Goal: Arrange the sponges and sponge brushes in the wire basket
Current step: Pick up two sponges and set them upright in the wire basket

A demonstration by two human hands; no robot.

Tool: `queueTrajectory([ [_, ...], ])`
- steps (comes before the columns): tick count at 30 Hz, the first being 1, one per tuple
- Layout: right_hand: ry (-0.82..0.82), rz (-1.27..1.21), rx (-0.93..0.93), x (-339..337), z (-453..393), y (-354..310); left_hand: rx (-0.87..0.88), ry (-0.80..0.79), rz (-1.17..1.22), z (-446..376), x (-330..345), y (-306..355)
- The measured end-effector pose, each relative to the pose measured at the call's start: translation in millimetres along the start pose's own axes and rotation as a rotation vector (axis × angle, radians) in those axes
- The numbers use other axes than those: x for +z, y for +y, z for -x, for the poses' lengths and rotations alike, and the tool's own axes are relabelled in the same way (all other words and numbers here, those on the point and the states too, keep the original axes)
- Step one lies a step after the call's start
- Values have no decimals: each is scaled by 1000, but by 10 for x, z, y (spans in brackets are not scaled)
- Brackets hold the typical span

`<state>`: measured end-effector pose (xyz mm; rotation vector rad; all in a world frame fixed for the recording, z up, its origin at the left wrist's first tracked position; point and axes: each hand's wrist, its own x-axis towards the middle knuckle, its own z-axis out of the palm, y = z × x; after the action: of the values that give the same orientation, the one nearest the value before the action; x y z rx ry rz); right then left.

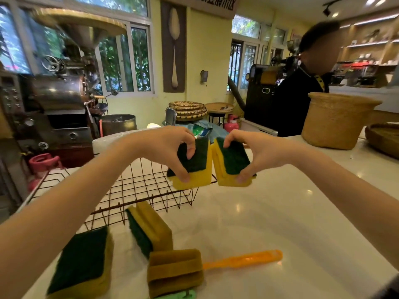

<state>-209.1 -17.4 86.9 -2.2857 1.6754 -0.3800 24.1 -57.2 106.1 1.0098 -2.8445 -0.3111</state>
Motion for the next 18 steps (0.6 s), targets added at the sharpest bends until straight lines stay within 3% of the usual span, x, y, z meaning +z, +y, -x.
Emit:
queueTrajectory([
  [8, 45, -92, -95, 67, -740, -165, -158, 83, -24, 43, -133, -662],
  [12, 2, -117, -117, 249, -1131, -244, -267, 40, -116, -89, 98, -1104],
  [18, -96, -32, -119, 608, -1650, -237, -401, -93, -64, -229, 510, -1666],
])
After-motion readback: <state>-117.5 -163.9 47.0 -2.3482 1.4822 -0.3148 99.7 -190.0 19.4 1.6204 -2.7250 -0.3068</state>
